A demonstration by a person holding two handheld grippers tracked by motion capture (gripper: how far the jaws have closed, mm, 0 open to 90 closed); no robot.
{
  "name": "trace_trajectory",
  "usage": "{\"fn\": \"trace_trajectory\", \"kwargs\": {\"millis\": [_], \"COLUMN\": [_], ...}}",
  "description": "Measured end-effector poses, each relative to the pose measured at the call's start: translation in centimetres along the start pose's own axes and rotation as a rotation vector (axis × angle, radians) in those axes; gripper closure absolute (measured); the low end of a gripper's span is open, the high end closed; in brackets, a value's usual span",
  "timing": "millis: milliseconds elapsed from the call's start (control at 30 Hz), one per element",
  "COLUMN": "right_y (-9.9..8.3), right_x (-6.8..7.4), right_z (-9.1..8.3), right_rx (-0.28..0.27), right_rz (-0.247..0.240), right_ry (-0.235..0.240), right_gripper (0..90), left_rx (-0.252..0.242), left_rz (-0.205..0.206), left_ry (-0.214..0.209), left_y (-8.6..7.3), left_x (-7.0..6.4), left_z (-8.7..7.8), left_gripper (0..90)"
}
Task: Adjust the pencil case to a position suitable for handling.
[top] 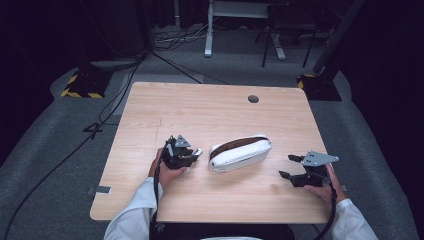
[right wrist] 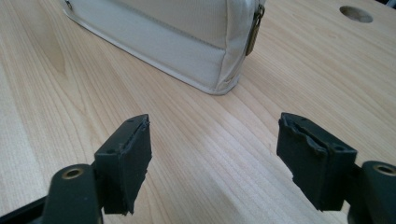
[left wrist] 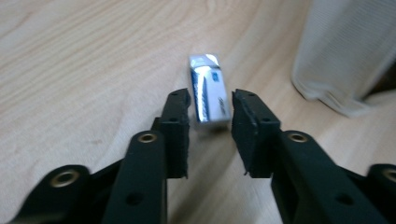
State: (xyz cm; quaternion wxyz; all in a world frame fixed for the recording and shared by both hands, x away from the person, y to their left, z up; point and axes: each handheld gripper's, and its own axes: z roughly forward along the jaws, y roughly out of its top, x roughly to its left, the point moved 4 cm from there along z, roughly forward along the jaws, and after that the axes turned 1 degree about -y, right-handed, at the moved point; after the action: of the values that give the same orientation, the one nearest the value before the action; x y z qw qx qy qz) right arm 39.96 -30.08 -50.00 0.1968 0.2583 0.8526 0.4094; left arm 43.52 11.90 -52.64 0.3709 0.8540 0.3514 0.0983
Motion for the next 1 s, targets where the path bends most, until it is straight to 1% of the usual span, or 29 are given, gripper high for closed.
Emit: {"fn": "trace_trajectory", "kwargs": {"millis": [33,67,100,133,167,200,233,267,300,333,367,400,467,500,533,567,600,633,700,733,800,867,933,1000], "right_y": [-0.1,-0.2,-0.2,-0.3,-0.4,-0.4,-0.5,-0.6,-0.6,-0.8,-1.0,-1.1,-1.3,-1.4,-1.6,-1.8,-1.9,-2.1,-2.3,-2.3,-2.5,-2.5,-2.6,-2.6], "right_x": [0.0,0.0,0.0,-0.1,-0.1,-0.1,-0.2,-0.2,-0.2,-0.2,-0.3,-0.3,-0.4,-0.5,-0.6,-0.7,-0.7,-0.8,-0.7,-0.7,-0.6,-0.6,-0.6,-0.5], "right_z": [0.1,0.2,0.3,0.4,0.5,0.6,0.6,0.7,0.7,1.0,1.1,1.3,1.4,1.5,1.6,1.6,1.7,1.7,1.8,1.9,1.6,1.6,1.7,1.7], "right_rx": [0.004,0.010,0.012,0.018,0.017,0.022,0.026,0.028,0.028,0.037,0.043,0.048,0.051,0.056,0.057,0.056,0.053,0.058,0.069,0.070,0.067,0.070,0.085,0.087], "right_rz": [0.000,-0.002,0.000,-0.001,0.000,0.004,0.004,0.007,0.007,0.006,0.007,0.010,0.018,0.022,0.030,0.035,0.042,0.050,0.058,0.057,0.060,0.072,0.073,0.072], "right_ry": [-0.001,-0.004,-0.005,-0.005,-0.004,-0.003,-0.006,-0.003,-0.003,-0.005,-0.004,-0.001,0.002,0.005,0.004,0.005,0.007,0.014,0.016,0.011,0.012,0.020,0.017,0.021], "right_gripper": [27.1,27.0,27.0,27.0,26.9,26.9,26.9,26.9,26.9,26.9,26.9,26.9,26.9,26.9,26.7,26.7,26.6,26.2,25.5,24.9,24.8,24.7,24.1,23.7], "left_rx": [0.006,0.011,0.013,0.012,0.015,0.006,-0.005,-0.005,-0.009,-0.023,-0.024,-0.021,-0.020,-0.027,-0.023,-0.023,-0.027,-0.021,-0.016,-0.019,-0.020,-0.020,-0.016,-0.014], "left_rz": [0.010,0.006,0.005,-0.002,-0.007,-0.014,-0.032,-0.032,-0.037,-0.047,-0.052,-0.049,-0.046,-0.048,-0.042,-0.042,-0.041,-0.029,-0.032,-0.022,-0.019,0.000,0.003,0.014], "left_ry": [-0.002,-0.012,-0.013,0.004,0.014,0.010,0.008,0.008,0.024,0.012,0.015,0.031,0.033,0.040,0.042,0.035,0.044,0.055,0.056,0.068,0.074,0.070,0.062,0.048], "left_y": [-0.2,-0.3,-0.5,-0.5,-0.6,-0.6,-0.5,-0.5,-0.3,0.0,0.3,0.5,0.8,1.1,1.3,1.4,1.6,1.7,1.6,1.6,1.6,1.5,1.4,1.2], "left_x": [0.0,0.0,0.0,0.2,0.4,0.5,0.5,0.5,0.6,0.5,0.5,0.5,0.4,0.4,0.5,0.5,0.4,0.5,0.4,0.4,0.4,0.5,0.6,0.6], "left_z": [-0.3,-0.4,-0.6,-0.7,-0.7,-0.7,-0.6,-0.6,-0.4,-0.1,0.1,0.3,0.5,0.7,0.9,1.0,1.3,1.5,2.0,2.0,2.0,1.8,1.6,1.4], "left_gripper": [69.5,70.1,70.0,67.6,57.1,53.1,50.3,44.6,44.6,40.2,37.6,34.7,33.0,33.0,33.0,33.0,33.1,33.8,34.6,35.6,42.5,50.4,57.8,65.0]}}
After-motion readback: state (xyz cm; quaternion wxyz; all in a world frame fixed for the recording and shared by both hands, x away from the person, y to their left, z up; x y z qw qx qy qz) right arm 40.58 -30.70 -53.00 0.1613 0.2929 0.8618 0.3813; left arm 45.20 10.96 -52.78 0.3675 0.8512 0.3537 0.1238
